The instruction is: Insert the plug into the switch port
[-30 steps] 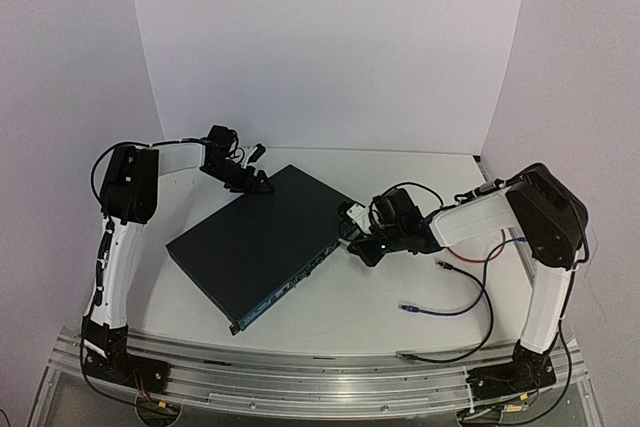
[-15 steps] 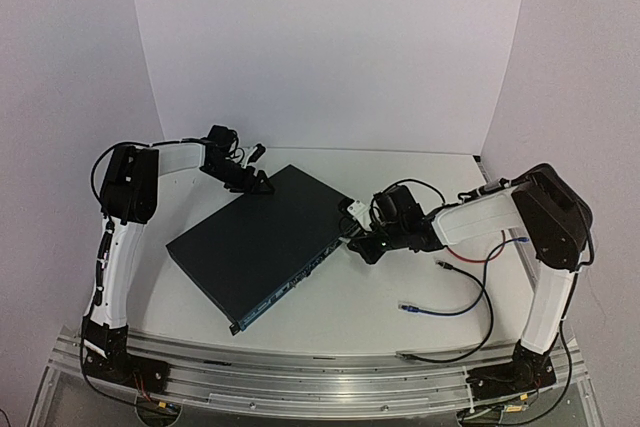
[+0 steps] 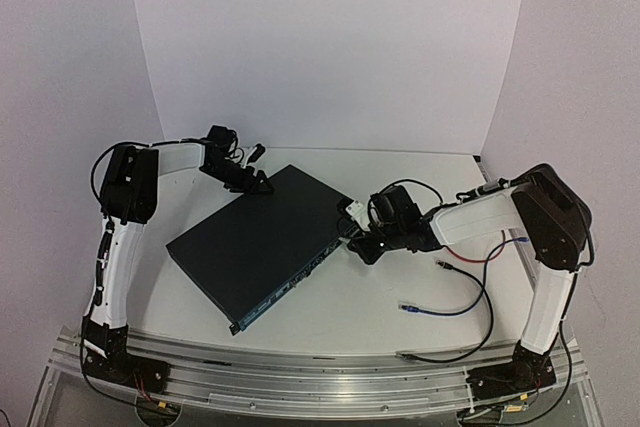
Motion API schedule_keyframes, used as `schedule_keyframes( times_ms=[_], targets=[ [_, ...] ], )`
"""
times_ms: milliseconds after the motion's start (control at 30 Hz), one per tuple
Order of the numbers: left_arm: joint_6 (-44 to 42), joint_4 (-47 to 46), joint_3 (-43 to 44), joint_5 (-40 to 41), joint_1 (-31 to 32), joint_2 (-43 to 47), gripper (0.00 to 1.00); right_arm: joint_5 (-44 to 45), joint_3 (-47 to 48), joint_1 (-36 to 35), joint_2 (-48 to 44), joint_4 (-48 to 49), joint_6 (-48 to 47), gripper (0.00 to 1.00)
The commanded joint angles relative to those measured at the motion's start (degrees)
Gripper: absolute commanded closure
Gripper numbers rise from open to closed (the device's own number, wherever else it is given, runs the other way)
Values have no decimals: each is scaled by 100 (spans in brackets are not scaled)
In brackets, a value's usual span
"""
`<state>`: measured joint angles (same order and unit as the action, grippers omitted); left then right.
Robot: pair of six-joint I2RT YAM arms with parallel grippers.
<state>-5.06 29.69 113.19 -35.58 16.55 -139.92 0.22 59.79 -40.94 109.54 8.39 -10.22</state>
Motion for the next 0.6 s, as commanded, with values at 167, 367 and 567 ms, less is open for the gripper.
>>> schedule_keyframes(
  times_ms=[167, 367, 567],
  targets=[
    [-124, 465, 75, -523, 138, -151, 20, 845, 368, 108, 73, 638, 97, 100],
    [-142, 496, 116, -523, 140, -165, 20, 827, 320, 109, 31, 641, 47, 100],
    [-133, 519, 135, -530, 138, -174, 20, 769, 295, 115, 25, 638, -9, 100]
  ],
)
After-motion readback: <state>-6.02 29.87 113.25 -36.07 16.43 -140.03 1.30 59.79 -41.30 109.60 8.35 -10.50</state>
